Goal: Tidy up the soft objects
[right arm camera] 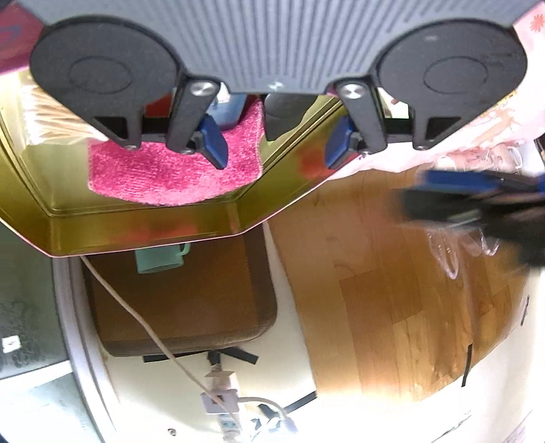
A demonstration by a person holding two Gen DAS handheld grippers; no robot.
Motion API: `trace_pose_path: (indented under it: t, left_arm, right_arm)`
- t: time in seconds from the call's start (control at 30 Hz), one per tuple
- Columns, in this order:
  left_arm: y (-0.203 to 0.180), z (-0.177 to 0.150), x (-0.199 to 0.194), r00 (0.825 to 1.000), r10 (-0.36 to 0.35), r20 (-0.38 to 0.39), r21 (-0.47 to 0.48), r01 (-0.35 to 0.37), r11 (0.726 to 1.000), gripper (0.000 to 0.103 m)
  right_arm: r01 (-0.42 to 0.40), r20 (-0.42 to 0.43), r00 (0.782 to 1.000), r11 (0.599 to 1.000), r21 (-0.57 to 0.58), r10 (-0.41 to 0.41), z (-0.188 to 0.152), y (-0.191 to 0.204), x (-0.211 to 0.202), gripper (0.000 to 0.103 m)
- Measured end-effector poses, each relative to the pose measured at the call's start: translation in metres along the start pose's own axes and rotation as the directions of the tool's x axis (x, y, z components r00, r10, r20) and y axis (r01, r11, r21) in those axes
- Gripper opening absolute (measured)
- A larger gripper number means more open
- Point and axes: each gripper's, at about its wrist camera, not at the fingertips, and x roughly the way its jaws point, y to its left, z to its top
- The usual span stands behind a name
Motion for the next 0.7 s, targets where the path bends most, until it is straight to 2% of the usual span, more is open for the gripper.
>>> trace_pose_path:
  t: [0.13,0.2,0.27,0.33,0.4,0.47,0.57,0.63,0.67,0.7]
  left_arm:
    - [0.038,-0.025,-0.055,0.996,0.076,0.038,-0.052,-0.074,0.996,0.080]
    - [0.063,-0.045,-0.083,0.986,0.165,0.038,-0.067,-0.162,0.985,0.080]
    - [0.086,-0.063,-0.105,0.966,0.256,0.026,-0.081,-0.254,0.964,0.080]
    - [0.113,-0.078,-0.125,0.939,0.345,0.001,-0.121,-0.342,0.932,0.080]
    - [0.140,-0.092,-0.139,0.898,0.440,-0.035,-0.156,-0.439,0.885,0.080]
    - [0.163,-0.104,-0.149,0.855,0.514,-0.065,-0.184,-0.517,0.836,0.080]
    - [0.190,-0.116,-0.160,0.813,0.578,-0.077,-0.227,-0.578,0.784,0.080]
    - [0.205,-0.120,-0.164,0.787,0.612,-0.077,-0.256,-0.609,0.751,0.080]
    - [0.211,-0.123,-0.167,0.783,0.618,-0.074,-0.281,-0.611,0.740,0.081]
    - [0.215,-0.124,-0.169,0.786,0.614,-0.069,-0.316,-0.601,0.734,0.082]
  right_arm:
    - [0.011,0.017,1.000,1.000,-0.008,-0.011,-0.001,0.002,-0.003,0.066]
    - [0.016,0.028,0.999,0.999,-0.033,-0.015,-0.001,0.004,-0.001,0.066]
    - [0.029,0.055,0.998,0.998,-0.058,-0.026,-0.001,0.008,-0.002,0.065]
    - [0.054,0.091,0.995,0.995,-0.089,-0.046,-0.001,0.016,-0.005,0.065]
    - [0.044,0.091,0.995,0.994,-0.099,-0.035,0.000,0.027,-0.008,0.063]
    - [-0.004,0.080,0.997,0.995,-0.105,0.012,0.000,0.044,-0.013,0.063]
    - [-0.129,0.003,0.991,0.981,-0.141,0.131,-0.005,0.085,-0.012,0.063]
    - [-0.239,-0.109,0.968,0.961,-0.140,0.225,-0.010,0.117,-0.003,0.063]
    - [-0.283,-0.162,0.952,0.948,-0.143,0.260,-0.014,0.134,0.001,0.063]
    - [-0.322,-0.211,0.934,0.934,-0.154,0.287,-0.018,0.154,0.007,0.063]
